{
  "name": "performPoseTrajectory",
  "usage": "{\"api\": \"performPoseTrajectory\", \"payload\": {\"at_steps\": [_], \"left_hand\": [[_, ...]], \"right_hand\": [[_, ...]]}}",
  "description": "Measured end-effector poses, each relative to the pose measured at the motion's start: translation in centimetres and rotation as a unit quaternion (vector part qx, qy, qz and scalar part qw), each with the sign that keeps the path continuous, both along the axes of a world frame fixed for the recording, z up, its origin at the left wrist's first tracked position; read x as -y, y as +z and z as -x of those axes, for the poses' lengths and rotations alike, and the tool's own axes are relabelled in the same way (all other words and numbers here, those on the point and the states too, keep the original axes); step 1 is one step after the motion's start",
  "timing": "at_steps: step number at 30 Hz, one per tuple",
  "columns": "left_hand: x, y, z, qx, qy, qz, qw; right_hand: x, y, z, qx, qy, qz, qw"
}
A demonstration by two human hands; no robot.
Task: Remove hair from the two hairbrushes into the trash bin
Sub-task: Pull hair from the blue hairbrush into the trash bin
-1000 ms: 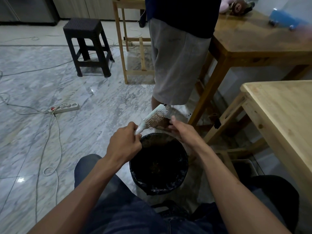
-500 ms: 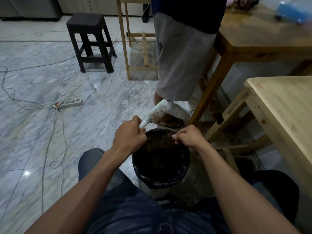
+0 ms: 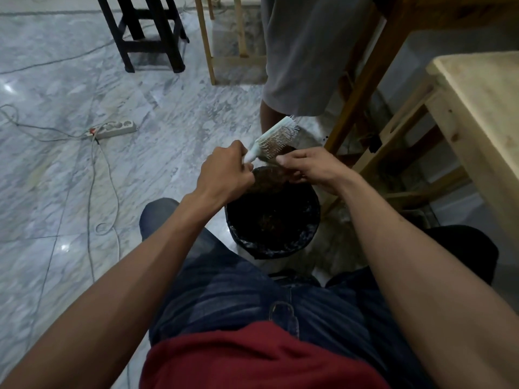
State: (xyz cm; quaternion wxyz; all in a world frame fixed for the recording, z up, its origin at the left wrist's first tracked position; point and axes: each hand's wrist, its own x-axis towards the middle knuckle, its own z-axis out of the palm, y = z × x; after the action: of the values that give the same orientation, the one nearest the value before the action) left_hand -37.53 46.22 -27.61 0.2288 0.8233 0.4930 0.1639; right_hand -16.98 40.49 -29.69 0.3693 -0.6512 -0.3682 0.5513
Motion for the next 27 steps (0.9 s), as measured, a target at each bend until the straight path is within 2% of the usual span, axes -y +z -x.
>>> {"api": "performPoseTrajectory", "payload": {"at_steps": [3, 6, 8, 11, 15, 17, 21, 27], "left_hand": [[-0.2, 0.2, 0.1, 0.005, 0.011, 0.0, 1.0], [-0.9, 0.9, 0.6, 0.014, 0.037, -0.004, 0.999], [-1.2, 1.1, 0.8, 0.01, 0.035, -0.007, 0.999], [-1.0, 0.6, 0.8, -0.001, 0.018, 0.0, 1.0], [-0.2, -0.4, 0.1, -0.011, -0.015, 0.005, 1.0], [-0.1, -0.5, 0.0, -0.009, -0.016, 0.001, 1.0], [-0.7, 0.0, 0.6, -0.021, -0.009, -0.019, 1.0], [-0.5, -0.2, 1.2, -0.048, -0.012, -0.022, 0.999]], "right_hand": [[0.4, -0.4, -0.4, 0.045, -0.05, -0.024, 0.997], [1.4, -1.1, -1.3, 0.214, 0.014, 0.043, 0.976], [2.0, -1.5, -1.8, 0.278, 0.04, 0.087, 0.956], [1.4, -1.1, -1.7, 0.239, 0.074, 0.081, 0.965], [-0.2, -0.2, -0.2, 0.034, 0.032, 0.02, 0.999], [-0.8, -0.1, 0.5, -0.004, 0.001, -0.017, 1.0], [-0.6, -0.1, 0.3, 0.022, -0.072, -0.038, 0.996], [0.4, 0.0, -1.0, 0.122, -0.013, 0.018, 0.992]]}}
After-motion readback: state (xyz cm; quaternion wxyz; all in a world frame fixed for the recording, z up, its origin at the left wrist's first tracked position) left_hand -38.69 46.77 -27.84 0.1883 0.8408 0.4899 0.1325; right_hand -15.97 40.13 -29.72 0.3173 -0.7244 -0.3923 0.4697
